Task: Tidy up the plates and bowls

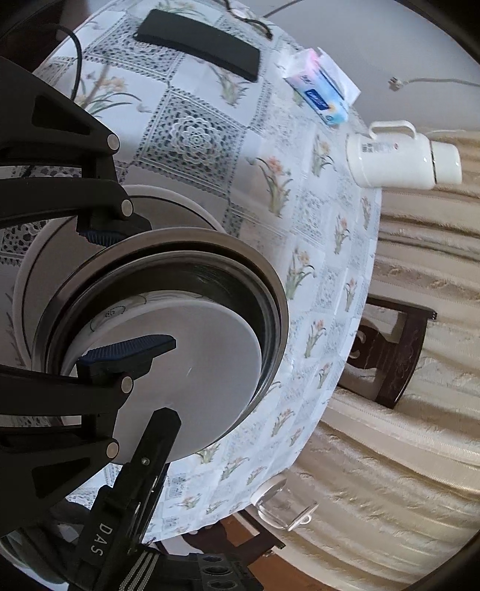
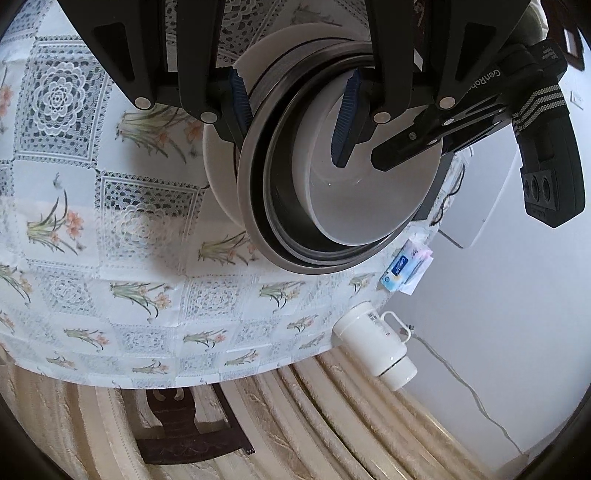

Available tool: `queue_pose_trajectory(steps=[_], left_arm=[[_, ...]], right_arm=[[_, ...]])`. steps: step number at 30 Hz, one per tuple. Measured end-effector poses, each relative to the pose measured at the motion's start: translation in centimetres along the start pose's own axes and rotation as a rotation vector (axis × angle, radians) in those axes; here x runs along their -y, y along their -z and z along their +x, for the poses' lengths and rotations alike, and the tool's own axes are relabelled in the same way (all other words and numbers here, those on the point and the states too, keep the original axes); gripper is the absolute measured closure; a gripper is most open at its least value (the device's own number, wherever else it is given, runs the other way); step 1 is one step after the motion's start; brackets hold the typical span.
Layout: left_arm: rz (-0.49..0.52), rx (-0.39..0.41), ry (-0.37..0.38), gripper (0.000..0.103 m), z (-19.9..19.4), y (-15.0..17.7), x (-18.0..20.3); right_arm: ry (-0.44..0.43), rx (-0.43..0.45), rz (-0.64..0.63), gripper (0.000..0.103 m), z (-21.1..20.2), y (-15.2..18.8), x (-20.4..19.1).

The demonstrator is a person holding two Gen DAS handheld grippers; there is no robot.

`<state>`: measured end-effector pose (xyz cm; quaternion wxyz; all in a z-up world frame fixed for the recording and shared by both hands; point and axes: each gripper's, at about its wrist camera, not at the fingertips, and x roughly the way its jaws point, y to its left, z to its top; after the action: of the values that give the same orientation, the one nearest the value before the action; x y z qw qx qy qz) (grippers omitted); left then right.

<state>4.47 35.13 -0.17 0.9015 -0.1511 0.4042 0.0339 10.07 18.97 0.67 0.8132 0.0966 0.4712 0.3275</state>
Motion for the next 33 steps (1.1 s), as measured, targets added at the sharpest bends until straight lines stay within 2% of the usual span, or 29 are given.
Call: queue_pose_trajectory(steps=[14,18,25,33], left_arm=[[-0.042,-0.03,0.006,0.06,1.2,1.0,-2.0],[-0.045,-0.033,0.014,0.06,1.5,1.2,-2.5],[-0.009,-0.011,-0.002,0.054,1.5,1.5,-2.0],[-0.016,-0.006,0.027,0.049,1.3,1.5,-2.5]], right_arm=[[0.015,-0.04,-0.007,0.059,2.0,0.6,-0.6],[0.031,-0.026,-0.029,0.059,2.2,0.8,-1.1],[0.032,-0.01,-0.041,0.06,2.1,1.0,-1.1],[0.049,0.0,-0.056,0.059,2.0,1.2,-1.5]])
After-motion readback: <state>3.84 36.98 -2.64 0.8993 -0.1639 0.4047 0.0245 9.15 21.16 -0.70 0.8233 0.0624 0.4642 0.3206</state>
